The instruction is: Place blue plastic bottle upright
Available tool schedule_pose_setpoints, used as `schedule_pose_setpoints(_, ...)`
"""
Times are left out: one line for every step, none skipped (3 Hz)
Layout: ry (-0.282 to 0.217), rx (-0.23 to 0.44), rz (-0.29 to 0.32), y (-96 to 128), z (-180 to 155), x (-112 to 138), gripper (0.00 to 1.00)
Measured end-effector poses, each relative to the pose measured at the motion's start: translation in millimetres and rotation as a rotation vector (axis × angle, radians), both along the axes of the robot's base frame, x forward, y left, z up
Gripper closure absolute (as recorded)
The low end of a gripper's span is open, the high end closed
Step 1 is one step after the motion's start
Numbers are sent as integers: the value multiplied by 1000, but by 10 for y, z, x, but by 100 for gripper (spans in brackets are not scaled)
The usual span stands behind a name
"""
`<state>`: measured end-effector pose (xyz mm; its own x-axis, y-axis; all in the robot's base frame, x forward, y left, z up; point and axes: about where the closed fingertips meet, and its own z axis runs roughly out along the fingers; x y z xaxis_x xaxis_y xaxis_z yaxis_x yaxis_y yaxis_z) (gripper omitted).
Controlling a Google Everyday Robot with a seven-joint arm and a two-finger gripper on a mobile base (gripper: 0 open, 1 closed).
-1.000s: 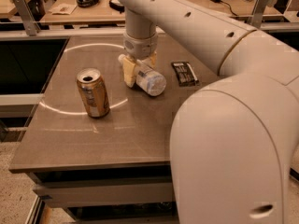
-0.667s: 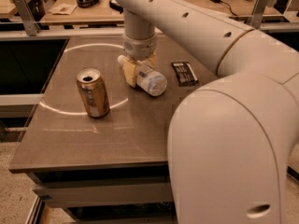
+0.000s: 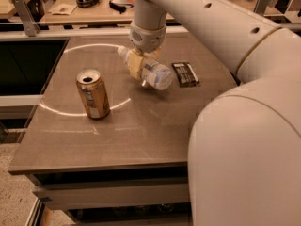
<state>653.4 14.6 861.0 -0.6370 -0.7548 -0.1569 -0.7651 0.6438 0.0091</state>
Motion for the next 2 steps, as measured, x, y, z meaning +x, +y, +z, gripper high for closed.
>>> schedule_pose_setpoints(-63, 176, 127, -64, 426, -63, 100)
schedule_pose_setpoints(-138, 400, 252, -173, 712, -158, 100)
